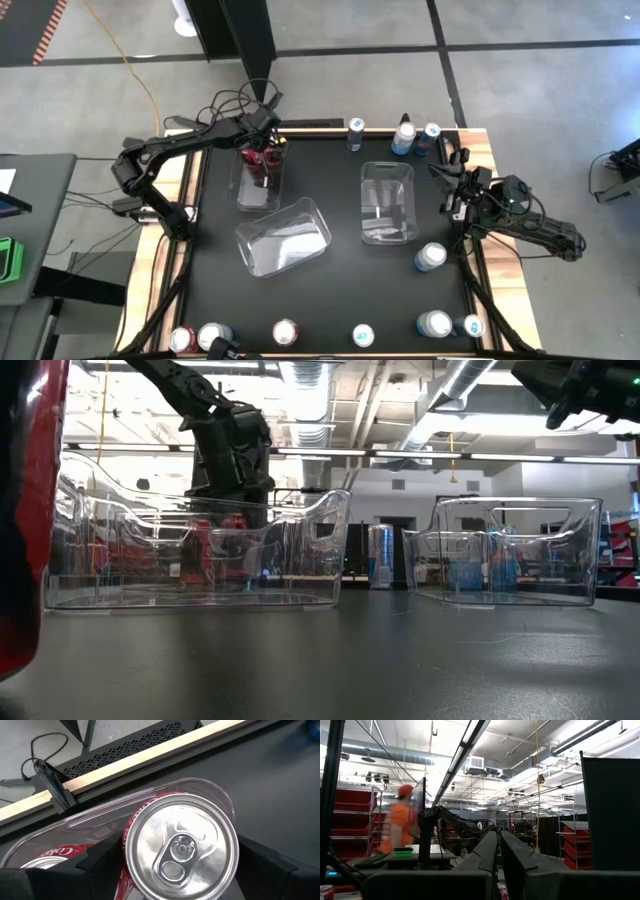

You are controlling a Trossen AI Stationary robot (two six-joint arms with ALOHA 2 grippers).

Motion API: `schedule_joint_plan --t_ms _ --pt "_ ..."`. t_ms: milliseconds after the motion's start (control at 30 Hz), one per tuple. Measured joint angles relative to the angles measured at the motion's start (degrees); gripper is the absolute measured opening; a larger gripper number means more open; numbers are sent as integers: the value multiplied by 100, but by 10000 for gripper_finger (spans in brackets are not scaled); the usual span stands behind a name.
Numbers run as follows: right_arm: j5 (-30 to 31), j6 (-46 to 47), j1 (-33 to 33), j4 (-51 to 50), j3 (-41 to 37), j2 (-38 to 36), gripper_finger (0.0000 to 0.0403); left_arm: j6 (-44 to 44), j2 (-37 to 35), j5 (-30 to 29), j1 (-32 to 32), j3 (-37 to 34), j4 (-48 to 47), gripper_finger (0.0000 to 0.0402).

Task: Sort soda cans
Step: Put the top red soda can into the left transparent bin

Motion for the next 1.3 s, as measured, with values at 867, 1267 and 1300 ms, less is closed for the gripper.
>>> schedule_joint_plan --t_ms 867,1267,1300 --pt "2 -1 1 0 0 0 47 -231 0 71 6 0 -34 336" --pt "2 -22 0 0 0 2 47 -51 13 -114 0 559 -351 337" --pt "2 -22 0 0 0 0 47 -32 13 -158 -8 642 -408 337"
